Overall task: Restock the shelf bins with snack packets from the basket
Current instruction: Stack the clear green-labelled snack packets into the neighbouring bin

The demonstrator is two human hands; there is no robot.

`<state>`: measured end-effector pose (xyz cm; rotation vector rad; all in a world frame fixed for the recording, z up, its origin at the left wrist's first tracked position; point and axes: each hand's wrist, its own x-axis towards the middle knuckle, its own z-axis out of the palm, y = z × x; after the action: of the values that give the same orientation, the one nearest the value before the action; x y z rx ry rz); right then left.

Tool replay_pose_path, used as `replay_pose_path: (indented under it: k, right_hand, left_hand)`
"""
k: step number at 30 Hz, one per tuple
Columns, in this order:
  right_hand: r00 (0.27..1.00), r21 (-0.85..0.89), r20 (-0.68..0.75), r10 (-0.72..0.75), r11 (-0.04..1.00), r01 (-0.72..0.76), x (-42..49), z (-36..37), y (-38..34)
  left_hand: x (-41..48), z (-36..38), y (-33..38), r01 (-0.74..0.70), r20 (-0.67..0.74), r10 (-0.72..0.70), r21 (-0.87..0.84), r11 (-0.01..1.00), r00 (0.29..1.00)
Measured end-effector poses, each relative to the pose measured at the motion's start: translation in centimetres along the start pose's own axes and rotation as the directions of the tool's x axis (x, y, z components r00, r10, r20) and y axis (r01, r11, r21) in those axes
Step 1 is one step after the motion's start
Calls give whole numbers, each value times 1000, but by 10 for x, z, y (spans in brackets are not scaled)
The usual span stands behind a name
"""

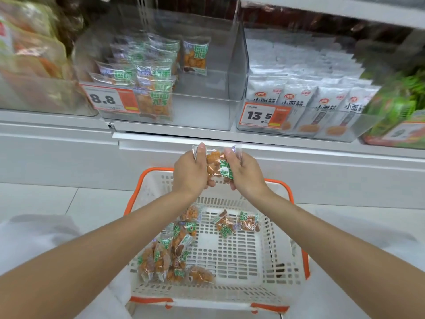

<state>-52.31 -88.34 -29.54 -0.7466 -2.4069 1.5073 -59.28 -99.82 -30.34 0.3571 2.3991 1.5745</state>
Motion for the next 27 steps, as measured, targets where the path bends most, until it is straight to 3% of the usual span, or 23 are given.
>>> replay_pose_path:
  k: [7, 13, 16, 18, 20, 23, 25, 27]
  right_hand:
    - [979, -56, -142, -147, 989, 140, 1, 1, 1]
    - [971, -89, -99, -219, 974, 210, 7, -6, -4]
    - [958, -370, 130, -257, 883, 287, 18, -31, -8]
    - [936, -509, 254, -242, 790, 342, 25, -46, -12]
    - [922, -530, 298, -247, 761, 375, 29, -51, -18]
    - [927, -362, 260, -270, 863, 352, 30, -45, -29]
    - [966, -113, 174, -193, 970, 214, 27, -41, -37]
    - [980, 116, 180, -81, 991, 61, 25, -37, -42]
  left_hand:
    - [0, -6, 0, -143, -46, 143, 9, 990, 989]
    - [11, -14, -3, -187, -3, 187, 66, 980, 982]
    - [24, -30, 2, -294, 198, 265, 138, 946, 944]
    - [30, -39, 9, -306, 439, 244, 76, 949, 865]
    - [30, -39, 14, -279, 593, 205, 35, 960, 779]
    - [29, -42, 17, -124, 579, 144, -75, 990, 803]
    - [36, -51, 19, -56, 519, 100, -101, 993, 849]
    - [41, -63, 26, -14, 448, 72, -131, 991, 891]
